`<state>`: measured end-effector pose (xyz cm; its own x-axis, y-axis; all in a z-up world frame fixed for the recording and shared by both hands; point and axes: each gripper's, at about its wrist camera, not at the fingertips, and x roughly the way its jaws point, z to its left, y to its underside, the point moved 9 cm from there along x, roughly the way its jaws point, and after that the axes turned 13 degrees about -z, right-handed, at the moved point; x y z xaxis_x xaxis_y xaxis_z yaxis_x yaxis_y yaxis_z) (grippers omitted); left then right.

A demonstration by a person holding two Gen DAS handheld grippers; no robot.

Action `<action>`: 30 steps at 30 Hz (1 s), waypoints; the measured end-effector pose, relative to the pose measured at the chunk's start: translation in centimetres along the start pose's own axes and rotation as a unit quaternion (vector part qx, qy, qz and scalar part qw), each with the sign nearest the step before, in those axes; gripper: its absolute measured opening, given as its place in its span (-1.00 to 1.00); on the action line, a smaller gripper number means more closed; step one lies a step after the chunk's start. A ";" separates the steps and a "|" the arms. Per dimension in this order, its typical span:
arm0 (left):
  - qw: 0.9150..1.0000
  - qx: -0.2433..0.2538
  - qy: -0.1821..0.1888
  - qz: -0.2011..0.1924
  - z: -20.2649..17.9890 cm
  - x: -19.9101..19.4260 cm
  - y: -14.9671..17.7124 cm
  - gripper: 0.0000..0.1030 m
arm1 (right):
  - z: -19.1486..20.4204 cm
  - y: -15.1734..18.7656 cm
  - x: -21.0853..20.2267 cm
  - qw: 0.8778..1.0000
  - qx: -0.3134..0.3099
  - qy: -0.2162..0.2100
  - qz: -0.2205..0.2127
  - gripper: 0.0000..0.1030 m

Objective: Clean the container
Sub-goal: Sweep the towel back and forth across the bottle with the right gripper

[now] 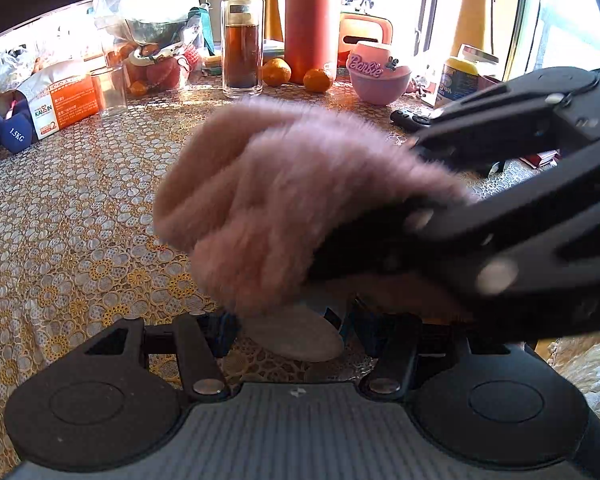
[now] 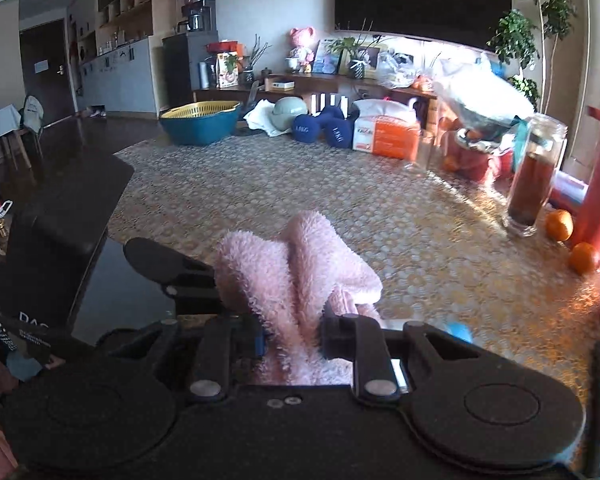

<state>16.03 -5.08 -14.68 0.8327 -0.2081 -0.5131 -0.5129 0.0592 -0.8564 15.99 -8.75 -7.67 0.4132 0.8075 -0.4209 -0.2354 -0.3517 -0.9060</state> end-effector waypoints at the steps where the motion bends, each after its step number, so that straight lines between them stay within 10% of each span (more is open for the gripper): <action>1: 1.000 0.000 0.000 0.000 0.0 0.0 0.0 0.12 | 0.0 0.3 0.4 1.000 -0.001 -0.001 0.006 -0.58; 17: 1.000 -0.012 0.007 -0.007 0.2 -0.2 -0.3 0.12 | -10.7 1.6 0.7 0.991 0.037 0.125 0.022 -0.56; 30: 0.989 -0.138 0.058 -0.020 1.5 -1.3 -1.7 0.17 | -11.5 2.3 0.1 0.988 0.062 0.139 0.012 -0.56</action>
<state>16.10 -3.44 -12.62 0.8318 -0.3169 -0.4556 -0.5311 -0.2158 -0.8194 25.59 -14.89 -10.30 0.6276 0.6325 -0.4540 -0.3466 -0.2951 -0.8904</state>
